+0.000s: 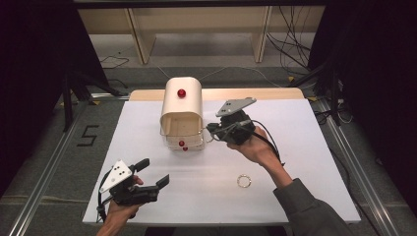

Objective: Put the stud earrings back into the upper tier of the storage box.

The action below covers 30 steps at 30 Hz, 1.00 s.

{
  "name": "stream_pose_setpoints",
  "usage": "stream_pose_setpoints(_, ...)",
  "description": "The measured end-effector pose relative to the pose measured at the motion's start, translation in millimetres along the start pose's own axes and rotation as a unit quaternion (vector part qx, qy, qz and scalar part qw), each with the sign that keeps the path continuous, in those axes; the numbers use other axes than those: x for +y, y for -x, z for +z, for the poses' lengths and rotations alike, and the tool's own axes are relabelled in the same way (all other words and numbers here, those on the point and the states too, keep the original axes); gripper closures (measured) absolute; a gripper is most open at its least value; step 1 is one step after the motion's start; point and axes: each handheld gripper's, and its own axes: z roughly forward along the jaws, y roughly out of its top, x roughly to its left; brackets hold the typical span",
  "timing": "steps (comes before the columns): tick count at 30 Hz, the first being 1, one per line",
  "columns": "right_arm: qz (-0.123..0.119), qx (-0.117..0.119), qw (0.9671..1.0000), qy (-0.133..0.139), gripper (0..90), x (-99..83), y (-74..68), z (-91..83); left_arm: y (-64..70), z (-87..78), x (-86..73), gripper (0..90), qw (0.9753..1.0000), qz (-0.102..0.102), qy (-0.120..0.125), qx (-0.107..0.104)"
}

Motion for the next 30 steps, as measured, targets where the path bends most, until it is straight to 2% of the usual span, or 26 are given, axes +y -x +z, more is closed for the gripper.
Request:
stream_pose_setpoints(10,-0.007,0.003,1.0000,0.002,86.7,18.5,-3.4,13.8,-0.4,-0.1,0.1,8.8,1.0000,-0.001,0.001,0.001)
stream_pose_setpoints(18,-0.011,0.003,0.9999,-0.003,86.7,33.6,-8.0,33.5,-0.4,-0.9,0.6,8.8,1.0000,0.001,0.001,0.000)
stream_pose_setpoints(30,-0.004,-0.020,0.9997,-0.015,86.7,41.4,-8.4,64.4,-0.9,-1.2,0.9,8.8,1.0000,-0.001,0.003,0.001)
